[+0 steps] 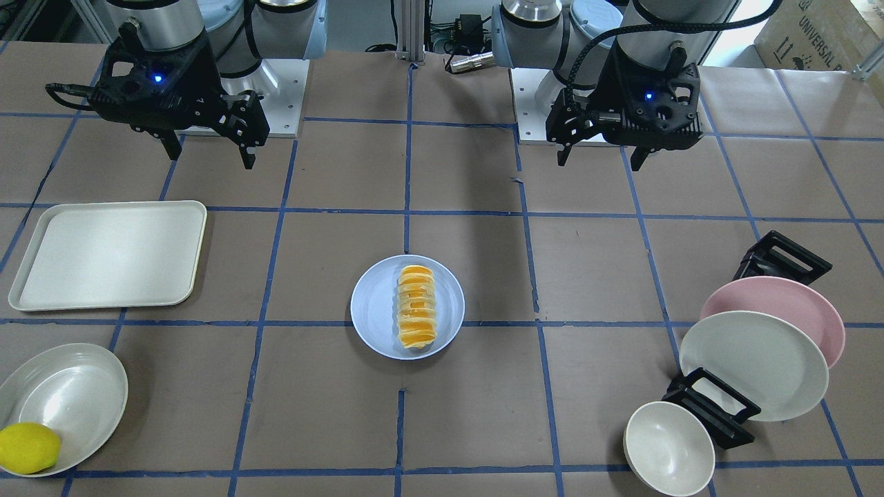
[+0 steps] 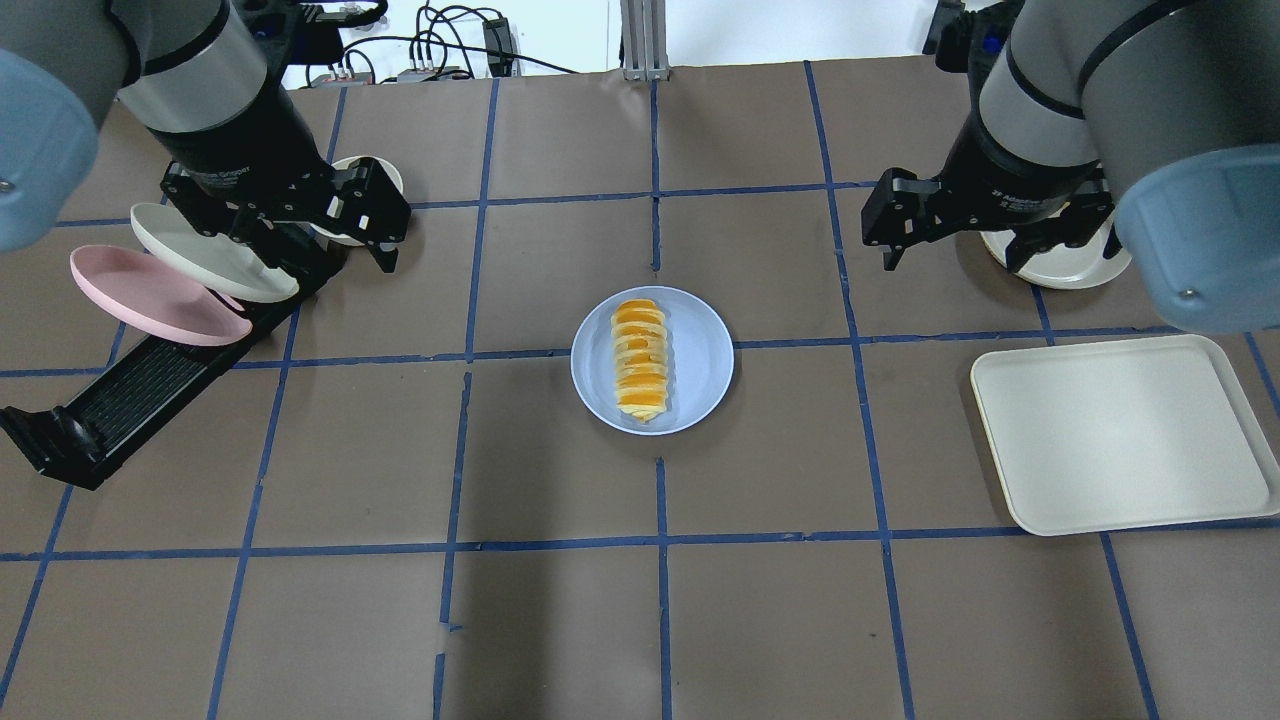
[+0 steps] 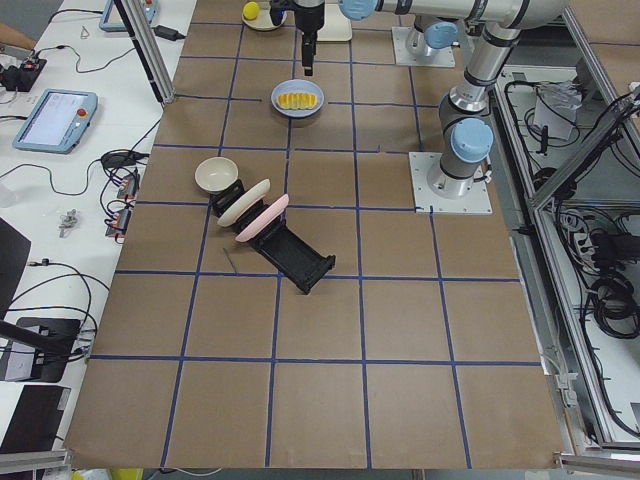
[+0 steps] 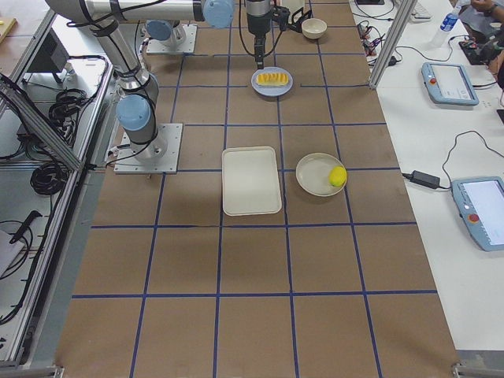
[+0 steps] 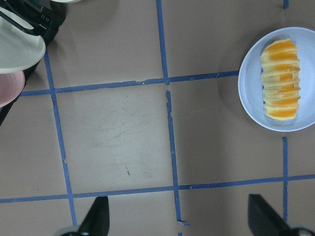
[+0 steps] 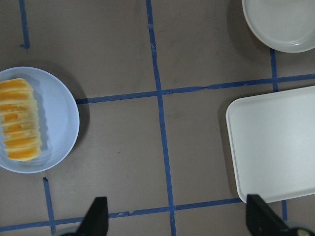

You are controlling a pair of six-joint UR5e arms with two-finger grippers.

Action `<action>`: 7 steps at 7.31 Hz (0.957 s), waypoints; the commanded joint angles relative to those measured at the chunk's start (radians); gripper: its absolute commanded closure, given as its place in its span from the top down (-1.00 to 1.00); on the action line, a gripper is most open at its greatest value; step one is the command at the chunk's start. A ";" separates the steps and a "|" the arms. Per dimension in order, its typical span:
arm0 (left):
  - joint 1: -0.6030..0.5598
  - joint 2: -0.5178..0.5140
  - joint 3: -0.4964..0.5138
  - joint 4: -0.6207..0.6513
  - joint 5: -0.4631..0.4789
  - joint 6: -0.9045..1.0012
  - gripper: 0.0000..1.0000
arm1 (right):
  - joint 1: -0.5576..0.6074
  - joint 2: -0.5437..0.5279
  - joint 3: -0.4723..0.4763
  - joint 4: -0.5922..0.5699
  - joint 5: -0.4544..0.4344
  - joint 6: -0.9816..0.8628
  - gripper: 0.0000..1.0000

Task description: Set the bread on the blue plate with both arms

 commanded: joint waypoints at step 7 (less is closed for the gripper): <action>-0.001 -0.005 0.001 0.002 0.002 -0.007 1.00 | -0.009 0.011 -0.010 -0.002 0.037 -0.012 0.98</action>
